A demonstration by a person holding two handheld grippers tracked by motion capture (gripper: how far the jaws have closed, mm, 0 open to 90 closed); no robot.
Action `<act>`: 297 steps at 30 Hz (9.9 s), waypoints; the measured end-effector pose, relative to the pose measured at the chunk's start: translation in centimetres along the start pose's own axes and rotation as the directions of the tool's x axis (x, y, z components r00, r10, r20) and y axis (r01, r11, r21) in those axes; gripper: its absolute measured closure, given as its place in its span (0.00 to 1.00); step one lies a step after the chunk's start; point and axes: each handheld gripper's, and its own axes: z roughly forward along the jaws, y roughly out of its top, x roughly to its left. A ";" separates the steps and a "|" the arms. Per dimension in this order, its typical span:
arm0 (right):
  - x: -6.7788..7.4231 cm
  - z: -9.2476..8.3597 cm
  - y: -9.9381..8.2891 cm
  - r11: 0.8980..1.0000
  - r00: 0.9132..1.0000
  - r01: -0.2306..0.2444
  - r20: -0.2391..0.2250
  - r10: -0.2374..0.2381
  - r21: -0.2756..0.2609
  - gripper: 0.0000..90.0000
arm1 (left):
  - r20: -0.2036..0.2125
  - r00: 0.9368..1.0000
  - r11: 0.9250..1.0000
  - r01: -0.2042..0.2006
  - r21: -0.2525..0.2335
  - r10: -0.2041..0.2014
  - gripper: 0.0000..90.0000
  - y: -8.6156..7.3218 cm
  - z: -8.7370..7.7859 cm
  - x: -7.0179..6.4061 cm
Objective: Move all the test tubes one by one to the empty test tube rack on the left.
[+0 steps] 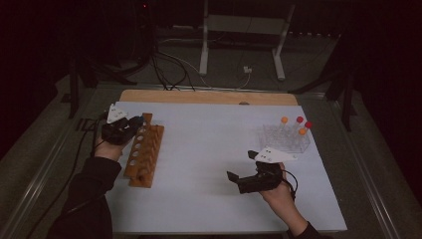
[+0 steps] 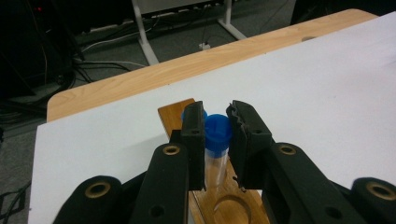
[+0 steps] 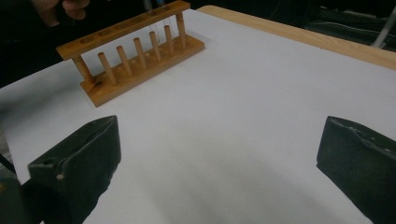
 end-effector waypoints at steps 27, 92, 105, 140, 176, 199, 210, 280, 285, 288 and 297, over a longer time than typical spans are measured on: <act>-0.5 -0.9 0.6 1.000 1.000 0.003 0.015 -0.003 -0.025 0.00 | 0.062 0.998 1.000 -0.020 0.023 0.018 0.44 -0.5 -1.5 -0.8; -15.6 -5.9 -3.8 0.972 0.809 -0.232 0.551 0.204 -0.019 0.47 | 0.518 0.849 0.995 -0.091 -0.045 0.101 0.02 -4.2 -6.8 -11.9; -17.5 -4.0 -3.7 0.964 0.785 -0.266 0.585 0.203 0.022 0.71 | 0.519 0.849 0.995 -0.087 -0.044 0.097 0.02 -4.2 -6.7 -11.7; -16.1 -6.1 -0.8 0.986 0.780 -0.161 0.608 0.151 -0.039 0.83 | 0.518 0.851 0.996 -0.082 -0.038 0.090 0.02 -4.1 -6.7 -11.5; -5.4 -2.3 0.7 0.999 0.958 0.006 0.287 -0.018 0.043 0.83 | 0.566 0.815 0.990 -0.137 -0.023 0.126 0.03 -2.4 -5.5 -13.3; 0.7 0.7 -0.2 0.989 0.988 0.109 0.099 -0.119 0.101 0.83 | 0.603 0.777 0.982 -0.179 -0.063 0.180 0.05 1.6 -4.0 -17.0; 1.7 1.0 -0.2 0.987 0.989 0.126 0.061 -0.132 0.103 0.83 | 0.624 0.754 0.977 -0.197 -0.087 0.208 0.19 3.2 -2.5 -19.1; 0.3 -0.2 0.4 1.000 0.999 0.018 0.045 -0.018 -0.004 0.00 | 0.347 0.909 0.972 -0.195 -0.133 0.230 0.80 5.1 -4.9 -12.4; 0.2 -0.4 0.4 1.000 0.999 0.016 0.041 -0.016 -0.011 0.00 | 0.309 0.925 0.974 -0.190 -0.124 0.220 0.80 5.1 -5.6 -10.8; 0.2 -0.5 0.4 1.000 0.999 0.012 0.040 -0.011 -0.020 0.00 | 0.285 0.934 0.975 -0.188 -0.114 0.214 0.80 5.0 -5.9 -9.9; 0.1 -0.6 0.4 0.999 0.999 0.019 0.048 -0.018 -0.028 0.00 | 0.215 0.961 0.982 -0.152 -0.109 0.173 0.80 4.9 -6.5 -7.1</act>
